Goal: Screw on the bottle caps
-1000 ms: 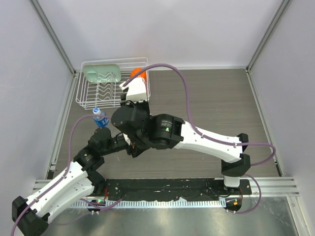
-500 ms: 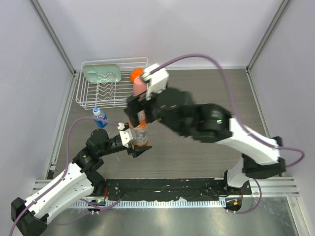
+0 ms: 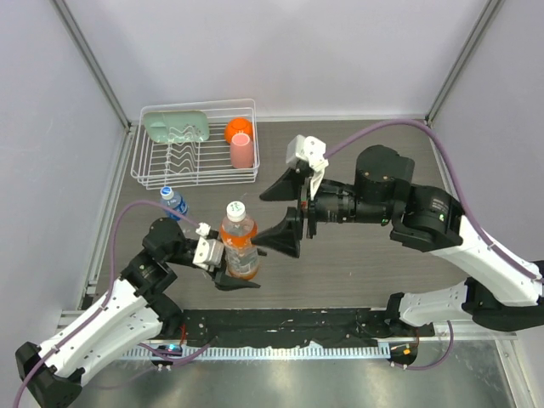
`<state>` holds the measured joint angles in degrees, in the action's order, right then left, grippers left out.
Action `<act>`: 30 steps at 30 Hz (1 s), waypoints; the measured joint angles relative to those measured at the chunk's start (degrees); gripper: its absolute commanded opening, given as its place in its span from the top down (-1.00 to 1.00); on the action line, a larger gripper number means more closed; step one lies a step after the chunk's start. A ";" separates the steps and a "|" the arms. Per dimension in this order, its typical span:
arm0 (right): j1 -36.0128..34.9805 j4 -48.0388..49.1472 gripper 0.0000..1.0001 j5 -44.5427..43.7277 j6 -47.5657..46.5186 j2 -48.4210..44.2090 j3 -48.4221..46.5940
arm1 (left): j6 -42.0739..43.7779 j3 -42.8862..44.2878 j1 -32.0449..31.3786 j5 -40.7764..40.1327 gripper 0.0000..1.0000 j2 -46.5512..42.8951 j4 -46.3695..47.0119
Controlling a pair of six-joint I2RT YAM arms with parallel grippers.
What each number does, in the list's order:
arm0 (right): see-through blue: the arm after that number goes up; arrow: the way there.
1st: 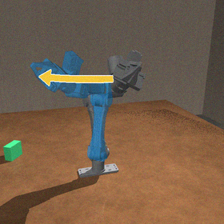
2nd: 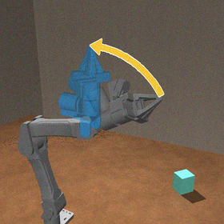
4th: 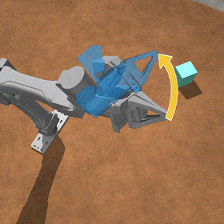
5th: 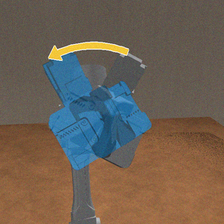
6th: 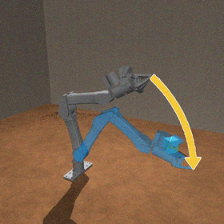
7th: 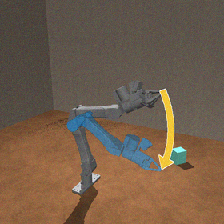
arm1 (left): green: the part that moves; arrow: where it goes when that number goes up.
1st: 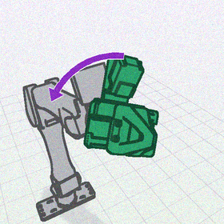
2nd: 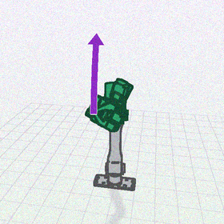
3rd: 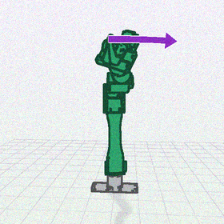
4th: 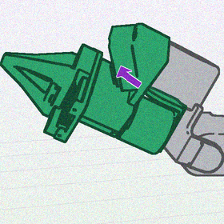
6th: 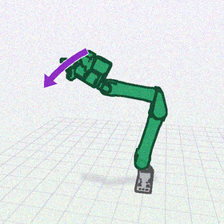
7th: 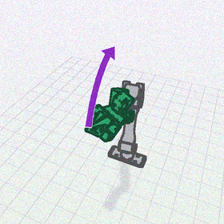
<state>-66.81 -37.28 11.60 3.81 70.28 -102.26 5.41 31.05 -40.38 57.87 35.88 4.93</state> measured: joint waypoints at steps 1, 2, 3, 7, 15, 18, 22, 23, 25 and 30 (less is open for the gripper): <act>0.09 0.55 -0.83 3.04 -0.83 -0.04 1.16 | -0.33 0.39 0.00 2.19 1.00 0.02 -0.02; 0.17 1.07 -0.83 5.18 -1.36 -0.04 1.81 | -0.48 0.74 0.00 4.07 1.00 0.02 -0.02; 0.28 1.75 -0.83 7.69 -2.08 -0.02 2.38 | -0.55 1.03 0.00 5.62 1.00 0.02 -0.02; 0.61 4.76 -0.81 14.23 -3.39 0.02 1.92 | -0.70 1.42 0.00 9.70 1.00 0.02 -0.04; 1.79 7.82 -0.81 18.45 -3.74 3.21 -2.23 | -0.72 1.42 0.00 12.76 1.00 0.02 -0.13; 2.62 8.41 -0.80 19.52 -3.65 5.25 -3.32 | -0.70 1.42 0.00 12.98 1.00 0.07 -0.13; 3.61 8.61 -0.73 21.14 -3.06 7.87 -4.37 | -0.50 1.42 0.00 13.31 1.00 0.20 -0.57; 3.76 8.59 -0.71 21.68 -2.89 8.31 -4.48 | -0.48 1.42 0.00 13.33 0.99 0.24 -0.63; 4.02 8.61 -0.61 22.67 -2.47 8.92 -4.61 | -0.44 1.42 0.00 13.33 0.99 0.24 -0.92; 4.42 8.70 -0.38 25.18 -1.77 9.27 -4.79 | -0.24 1.42 0.00 13.29 1.00 0.24 -1.16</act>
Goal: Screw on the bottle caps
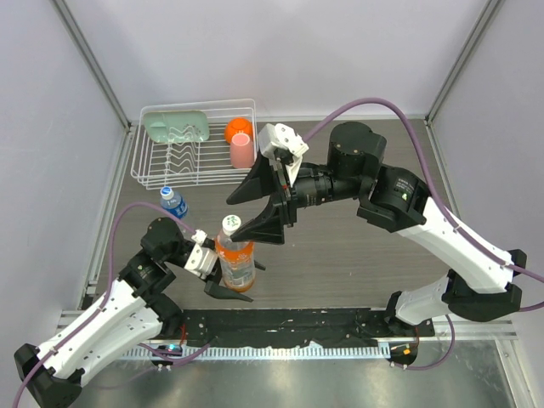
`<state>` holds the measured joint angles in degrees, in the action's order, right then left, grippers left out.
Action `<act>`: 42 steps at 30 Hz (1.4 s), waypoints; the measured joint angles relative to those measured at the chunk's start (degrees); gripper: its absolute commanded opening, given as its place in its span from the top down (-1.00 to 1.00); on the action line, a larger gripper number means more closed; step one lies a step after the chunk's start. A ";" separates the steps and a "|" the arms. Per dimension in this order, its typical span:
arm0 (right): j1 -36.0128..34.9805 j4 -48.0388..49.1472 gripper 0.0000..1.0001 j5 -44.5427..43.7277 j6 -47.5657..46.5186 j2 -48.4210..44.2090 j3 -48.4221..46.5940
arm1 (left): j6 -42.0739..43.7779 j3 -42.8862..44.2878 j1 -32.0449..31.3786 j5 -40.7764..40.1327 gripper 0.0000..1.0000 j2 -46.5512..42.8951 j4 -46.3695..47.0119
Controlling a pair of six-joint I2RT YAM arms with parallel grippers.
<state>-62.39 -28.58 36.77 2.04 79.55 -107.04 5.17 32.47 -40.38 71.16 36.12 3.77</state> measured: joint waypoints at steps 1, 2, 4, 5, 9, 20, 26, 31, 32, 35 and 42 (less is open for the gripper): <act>0.07 0.20 -0.37 0.57 0.09 0.00 -0.07 | 0.02 0.00 0.00 0.00 1.00 0.02 -0.07; 0.20 0.33 -0.35 0.92 0.22 0.00 -0.09 | 0.07 0.00 0.00 -0.02 1.00 0.02 -0.15; 0.37 0.37 -0.31 1.84 0.55 0.00 -0.11 | 0.09 0.00 0.00 -0.04 1.00 0.02 -0.22; 0.39 0.37 -0.29 2.03 0.68 0.00 -0.11 | 0.11 0.00 0.00 -0.09 1.00 0.02 -0.24; 0.76 0.37 -0.19 2.86 1.09 0.00 -0.09 | 0.26 0.00 0.00 -0.48 1.00 0.02 -0.24; 1.07 0.37 -0.07 4.20 1.33 0.00 -0.09 | 1.07 0.00 0.00 -1.29 1.00 0.02 -0.26; 1.14 0.52 -0.02 4.74 1.36 0.46 -0.09 | 1.18 0.00 0.00 -1.73 1.00 0.00 -0.26; 1.14 0.79 0.14 5.16 1.57 1.42 -0.09 | 1.27 0.00 0.00 -2.21 1.00 -0.02 -0.26; 1.14 0.87 0.25 5.33 1.64 1.64 -0.09 | 1.25 0.00 0.00 -2.25 1.00 -0.02 -0.26; 1.14 1.27 0.52 5.81 1.88 1.97 -0.09 | 1.29 0.00 0.04 -2.58 1.00 -0.15 -0.26; 1.14 2.82 0.95 6.19 1.62 1.92 0.61 | 0.92 -0.02 0.04 -3.28 1.00 -0.50 -0.37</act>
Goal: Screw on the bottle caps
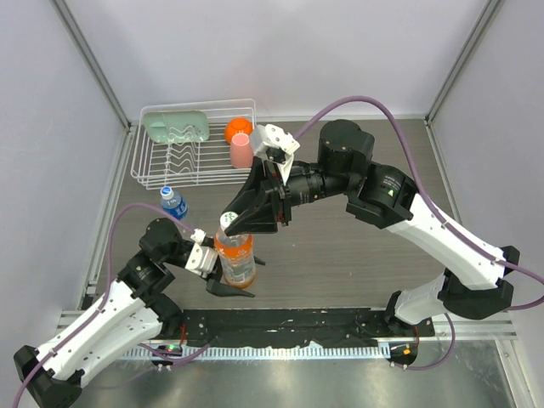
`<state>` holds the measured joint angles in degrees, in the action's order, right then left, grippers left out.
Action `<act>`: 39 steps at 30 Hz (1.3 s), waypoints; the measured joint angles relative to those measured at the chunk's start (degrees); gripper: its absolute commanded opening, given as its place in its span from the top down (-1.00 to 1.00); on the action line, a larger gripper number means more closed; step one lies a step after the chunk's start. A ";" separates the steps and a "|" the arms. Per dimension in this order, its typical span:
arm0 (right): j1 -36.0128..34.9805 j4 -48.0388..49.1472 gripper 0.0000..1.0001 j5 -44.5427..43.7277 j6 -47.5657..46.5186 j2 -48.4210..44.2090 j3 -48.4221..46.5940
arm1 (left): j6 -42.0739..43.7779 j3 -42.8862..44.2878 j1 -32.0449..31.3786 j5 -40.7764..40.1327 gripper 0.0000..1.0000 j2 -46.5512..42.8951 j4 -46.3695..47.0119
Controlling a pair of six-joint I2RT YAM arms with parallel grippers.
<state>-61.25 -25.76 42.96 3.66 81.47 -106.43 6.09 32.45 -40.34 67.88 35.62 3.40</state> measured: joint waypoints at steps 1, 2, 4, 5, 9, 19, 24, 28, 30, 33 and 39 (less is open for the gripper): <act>0.00 0.61 0.96 0.02 0.13 -0.13 0.46 | 0.04 0.00 0.00 -0.24 1.00 -0.04 -0.07; 0.00 1.18 0.99 0.04 0.28 -0.28 0.90 | 0.17 -0.02 0.00 -0.57 1.00 -0.15 -0.24; 0.04 2.29 0.99 -0.02 0.70 -0.83 1.99 | 0.52 -0.09 0.00 -1.53 1.00 -0.31 -0.55; 0.09 2.67 0.99 -0.28 0.90 -1.14 2.51 | 0.63 -0.13 -0.02 -1.88 1.00 -0.35 -0.66; 0.11 3.13 0.99 -2.47 1.53 -1.62 3.39 | 2.95 -0.48 -0.09 -5.75 1.00 -0.55 -1.22; 0.24 4.22 0.98 -10.67 5.95 -1.75 5.16 | 7.45 -2.34 -0.02 -20.00 1.00 -1.51 -0.57; -0.09 5.16 0.99 -16.46 8.39 -2.73 7.02 | 7.63 -2.86 0.33 -24.55 1.00 -1.64 -0.44; -2.38 5.18 0.98 -22.27 8.70 -3.30 7.76 | 7.67 -3.39 0.37 -26.36 1.00 -1.79 0.02; -3.98 4.94 0.79 -24.92 8.24 -3.06 7.17 | 7.76 -3.50 0.44 -26.51 1.00 -2.19 0.63; -6.54 3.50 0.46 -27.85 6.36 -1.60 4.24 | 7.87 -3.50 0.46 -26.45 1.00 -2.78 2.16; -8.13 3.32 0.09 -29.68 4.59 -0.96 2.58 | 7.39 -3.50 0.52 -26.49 1.00 -3.23 3.56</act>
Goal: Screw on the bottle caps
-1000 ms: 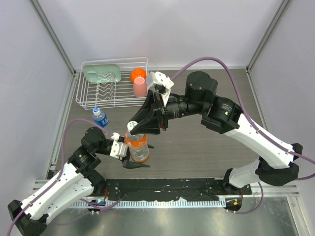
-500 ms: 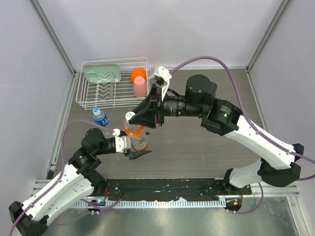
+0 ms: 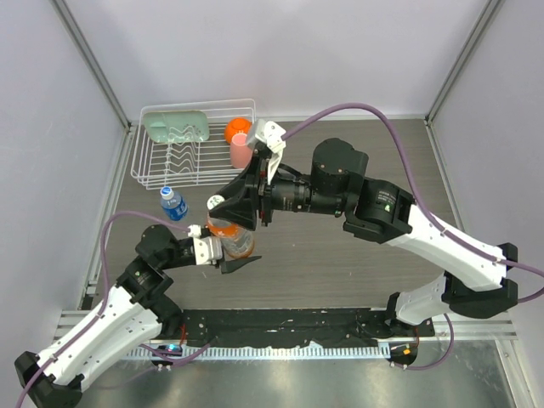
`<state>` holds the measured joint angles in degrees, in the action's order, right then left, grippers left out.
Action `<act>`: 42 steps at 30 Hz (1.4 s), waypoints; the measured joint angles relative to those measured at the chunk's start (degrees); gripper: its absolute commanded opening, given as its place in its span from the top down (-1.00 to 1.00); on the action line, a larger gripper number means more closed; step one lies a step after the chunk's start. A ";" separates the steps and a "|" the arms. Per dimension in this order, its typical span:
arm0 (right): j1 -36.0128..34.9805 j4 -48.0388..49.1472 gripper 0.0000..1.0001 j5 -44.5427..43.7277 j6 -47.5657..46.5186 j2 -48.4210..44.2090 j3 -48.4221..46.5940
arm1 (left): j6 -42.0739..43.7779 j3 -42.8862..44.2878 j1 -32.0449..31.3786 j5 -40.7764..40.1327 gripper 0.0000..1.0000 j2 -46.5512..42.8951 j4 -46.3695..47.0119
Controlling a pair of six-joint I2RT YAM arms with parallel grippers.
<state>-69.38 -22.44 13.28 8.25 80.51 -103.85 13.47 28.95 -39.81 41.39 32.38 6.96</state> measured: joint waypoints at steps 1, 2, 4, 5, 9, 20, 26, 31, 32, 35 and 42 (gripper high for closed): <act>-0.07 0.04 0.08 -0.33 0.04 0.02 0.00 | 0.13 0.00 0.00 -0.15 1.00 0.00 -0.07; -0.26 0.07 0.07 -0.63 0.11 0.17 0.00 | 0.44 0.00 -0.02 -0.22 1.00 0.11 -0.35; -0.70 0.09 -0.02 -1.62 0.09 1.01 0.00 | 0.85 -0.04 -0.20 -0.15 1.00 0.61 -1.36; -0.85 0.04 -0.06 -2.01 0.11 1.40 0.00 | 0.92 -0.07 -0.26 -0.17 1.00 0.81 -1.70; -1.09 -0.66 0.08 -3.34 -0.35 2.12 0.81 | 0.61 -0.42 -0.33 -0.46 1.00 1.25 -3.02; -1.09 -3.15 0.70 -6.60 -2.19 2.27 0.22 | -0.59 -0.92 -0.50 -0.42 0.99 1.14 -3.04; -1.14 -3.61 0.98 -9.51 -3.28 2.29 0.37 | -2.78 -1.40 -0.50 -1.53 -0.12 0.76 -2.73; -1.18 -3.89 0.99 -13.53 -5.73 2.51 0.33 | -5.70 -1.25 -0.22 -6.71 -0.64 -1.11 -4.61; -1.18 -4.70 0.99 -14.82 -6.58 2.54 0.33 | -6.19 -0.98 0.09 -8.00 -0.75 -1.75 -5.77; -0.81 -5.60 0.99 -17.35 -8.13 3.06 0.35 | -6.36 0.85 0.59 -9.79 -0.94 -4.04 -10.58; 3.17 -1.79 0.99 -21.42 -9.51 4.26 5.11 | -5.38 4.63 0.57 -12.41 -0.99 -11.56 -21.09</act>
<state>-66.22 -24.23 -8.14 -1.26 84.77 -98.74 8.10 33.58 -39.24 28.97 20.82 -14.13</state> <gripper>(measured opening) 0.390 0.996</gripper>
